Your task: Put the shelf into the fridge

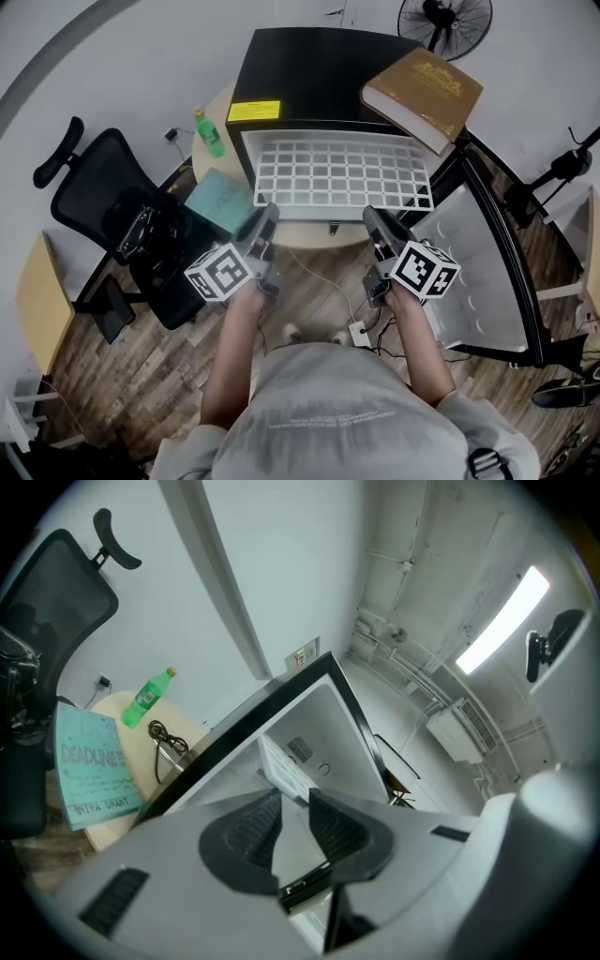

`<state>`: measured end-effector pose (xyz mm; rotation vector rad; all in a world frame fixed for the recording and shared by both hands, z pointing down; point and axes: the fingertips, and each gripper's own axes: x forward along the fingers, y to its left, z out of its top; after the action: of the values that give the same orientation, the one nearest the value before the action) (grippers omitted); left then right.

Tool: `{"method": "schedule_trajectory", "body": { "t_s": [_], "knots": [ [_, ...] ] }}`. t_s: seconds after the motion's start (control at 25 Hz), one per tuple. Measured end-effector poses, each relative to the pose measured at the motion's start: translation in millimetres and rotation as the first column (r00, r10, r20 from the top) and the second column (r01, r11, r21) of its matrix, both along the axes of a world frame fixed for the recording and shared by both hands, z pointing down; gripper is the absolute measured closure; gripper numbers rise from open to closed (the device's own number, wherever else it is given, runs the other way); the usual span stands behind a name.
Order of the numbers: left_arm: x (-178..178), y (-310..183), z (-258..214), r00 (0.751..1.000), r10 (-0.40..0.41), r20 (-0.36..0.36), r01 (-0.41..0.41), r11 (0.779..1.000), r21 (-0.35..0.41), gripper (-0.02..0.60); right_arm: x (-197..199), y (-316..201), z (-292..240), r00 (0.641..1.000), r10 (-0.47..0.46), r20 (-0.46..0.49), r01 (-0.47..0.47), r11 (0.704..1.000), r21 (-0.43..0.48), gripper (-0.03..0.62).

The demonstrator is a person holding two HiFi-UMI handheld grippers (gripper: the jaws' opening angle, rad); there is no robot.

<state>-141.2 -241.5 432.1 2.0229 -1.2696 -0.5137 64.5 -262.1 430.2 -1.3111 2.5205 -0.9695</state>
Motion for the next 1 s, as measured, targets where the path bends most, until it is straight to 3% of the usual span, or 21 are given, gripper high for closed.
{"method": "schedule_trajectory", "body": {
  "t_s": [0.56,1.0],
  "knots": [
    [0.2,-5.9,-8.6,0.999,-0.007,-0.044,0.008,1.000,0.015,0.499,-0.6,-5.6,-8.8,0.998,-0.028,0.053,0.029,1.000,-0.013,0.467],
    [1.0,-10.1,-10.2,0.999,0.004,-0.035,-0.003,1.000,0.014,0.498,-2.8,-9.3,-8.0,0.998,-0.014,0.061,0.016,1.000,-0.025,0.457]
  ]
}}
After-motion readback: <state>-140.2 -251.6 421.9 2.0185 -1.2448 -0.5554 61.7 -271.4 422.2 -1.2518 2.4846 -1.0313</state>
